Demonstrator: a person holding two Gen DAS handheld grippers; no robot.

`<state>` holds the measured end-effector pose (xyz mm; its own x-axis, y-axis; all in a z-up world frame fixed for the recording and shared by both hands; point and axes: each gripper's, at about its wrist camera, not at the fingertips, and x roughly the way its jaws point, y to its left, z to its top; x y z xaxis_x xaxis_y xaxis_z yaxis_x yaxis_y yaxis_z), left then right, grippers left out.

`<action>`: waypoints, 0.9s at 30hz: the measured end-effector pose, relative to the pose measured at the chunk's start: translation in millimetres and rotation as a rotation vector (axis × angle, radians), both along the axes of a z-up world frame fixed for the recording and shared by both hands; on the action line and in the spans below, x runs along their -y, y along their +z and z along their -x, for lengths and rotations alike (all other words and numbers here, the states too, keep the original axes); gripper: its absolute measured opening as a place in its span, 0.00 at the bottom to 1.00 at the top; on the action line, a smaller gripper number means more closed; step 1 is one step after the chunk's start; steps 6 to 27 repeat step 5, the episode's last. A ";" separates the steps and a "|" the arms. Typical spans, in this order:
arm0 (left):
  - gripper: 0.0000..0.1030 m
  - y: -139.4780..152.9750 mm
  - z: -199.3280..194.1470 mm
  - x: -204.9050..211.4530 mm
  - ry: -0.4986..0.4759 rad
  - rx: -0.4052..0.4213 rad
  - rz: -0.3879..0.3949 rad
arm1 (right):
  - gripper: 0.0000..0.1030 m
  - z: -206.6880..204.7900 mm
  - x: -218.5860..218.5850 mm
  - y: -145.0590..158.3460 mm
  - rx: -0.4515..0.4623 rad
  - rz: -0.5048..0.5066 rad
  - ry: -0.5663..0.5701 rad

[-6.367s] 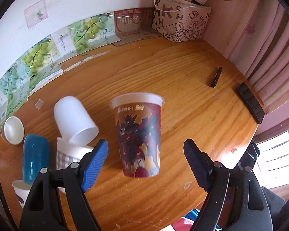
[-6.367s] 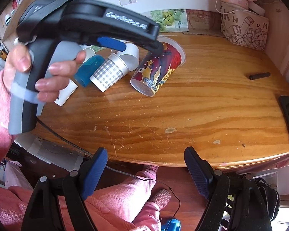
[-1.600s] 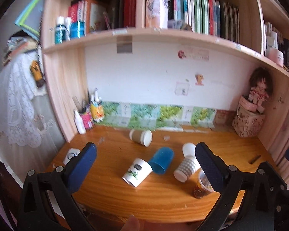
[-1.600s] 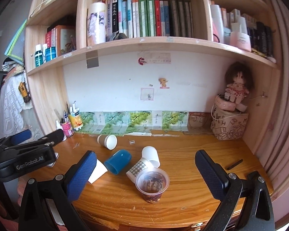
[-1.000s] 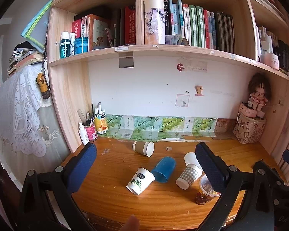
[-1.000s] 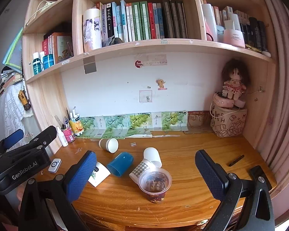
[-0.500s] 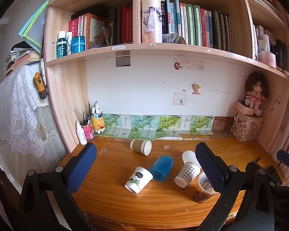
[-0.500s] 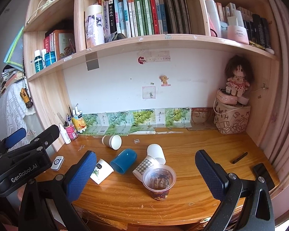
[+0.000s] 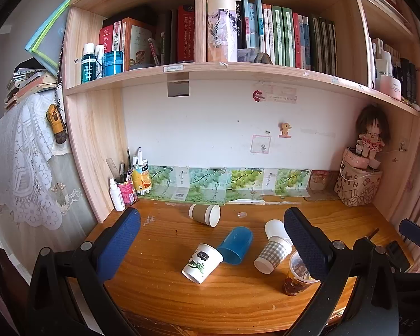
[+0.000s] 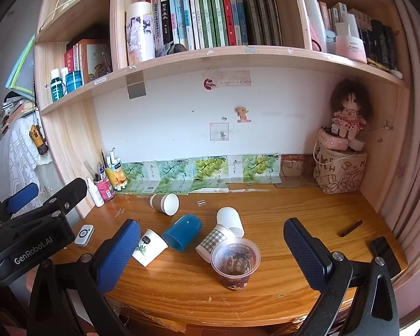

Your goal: Flip cup upright

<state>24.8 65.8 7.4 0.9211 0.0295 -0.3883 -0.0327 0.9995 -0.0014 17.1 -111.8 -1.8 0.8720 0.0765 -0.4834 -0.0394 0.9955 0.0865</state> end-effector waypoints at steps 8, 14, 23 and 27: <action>0.99 -0.9 -8.4 -5.2 -0.013 -0.008 0.007 | 0.99 -3.7 -4.3 -1.8 -0.008 0.002 -0.002; 0.99 -0.9 -8.4 -5.2 -0.013 -0.008 0.007 | 0.99 -3.7 -4.3 -1.8 -0.008 0.002 -0.002; 0.99 -0.9 -8.4 -5.2 -0.013 -0.008 0.007 | 0.99 -3.7 -4.3 -1.8 -0.008 0.002 -0.002; 0.99 -0.9 -8.4 -5.2 -0.013 -0.008 0.007 | 0.99 -3.7 -4.3 -1.8 -0.008 0.002 -0.002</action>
